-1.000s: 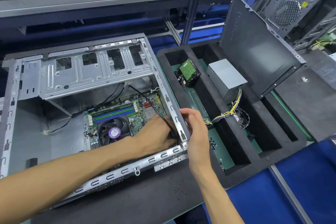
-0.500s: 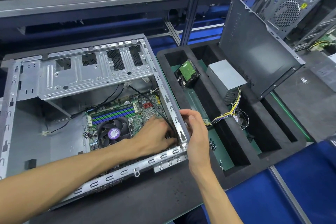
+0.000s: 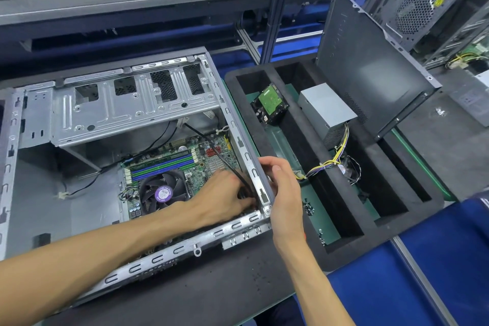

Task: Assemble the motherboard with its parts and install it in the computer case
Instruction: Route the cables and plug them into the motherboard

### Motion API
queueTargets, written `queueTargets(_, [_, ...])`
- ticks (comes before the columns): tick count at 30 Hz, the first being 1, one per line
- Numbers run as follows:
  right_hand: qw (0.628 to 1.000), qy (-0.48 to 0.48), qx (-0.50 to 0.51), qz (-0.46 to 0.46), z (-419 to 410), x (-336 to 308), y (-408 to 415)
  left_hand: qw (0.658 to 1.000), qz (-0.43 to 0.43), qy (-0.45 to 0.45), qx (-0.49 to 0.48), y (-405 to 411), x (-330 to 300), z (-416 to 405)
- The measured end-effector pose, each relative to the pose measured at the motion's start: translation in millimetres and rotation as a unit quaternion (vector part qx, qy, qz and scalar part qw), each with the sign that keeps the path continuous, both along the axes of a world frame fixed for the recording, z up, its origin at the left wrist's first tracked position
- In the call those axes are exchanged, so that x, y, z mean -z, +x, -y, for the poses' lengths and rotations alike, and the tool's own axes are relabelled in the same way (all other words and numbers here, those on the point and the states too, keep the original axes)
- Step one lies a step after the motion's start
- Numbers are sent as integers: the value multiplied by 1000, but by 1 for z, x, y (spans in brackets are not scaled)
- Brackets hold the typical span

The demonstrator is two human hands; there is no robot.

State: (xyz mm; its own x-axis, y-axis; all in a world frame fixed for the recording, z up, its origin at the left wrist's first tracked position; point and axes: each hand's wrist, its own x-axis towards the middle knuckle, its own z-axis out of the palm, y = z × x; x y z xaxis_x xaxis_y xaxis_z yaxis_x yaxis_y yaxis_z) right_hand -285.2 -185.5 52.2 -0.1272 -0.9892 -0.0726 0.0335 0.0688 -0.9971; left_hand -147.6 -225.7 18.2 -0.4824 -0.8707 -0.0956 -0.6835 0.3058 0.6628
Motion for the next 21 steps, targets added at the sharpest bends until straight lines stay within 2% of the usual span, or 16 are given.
queueTargets(4, [1000, 4, 1, -1, 0, 0, 0, 999, 44, -10, 5, -1, 0, 0])
queueTargets(13, [1000, 6, -1, -2, 0, 0, 0, 998, 39, -32, 26, -1, 0, -3])
queueTargets(17, [1000, 5, -3, -2, 0, 1, -1, 990, 124, -50, 48, -2, 5, -4])
queueTargets(21, [1000, 6, -3, -2, 1, 1, 0, 987, 127, -76, 64, -4, 2, -5])
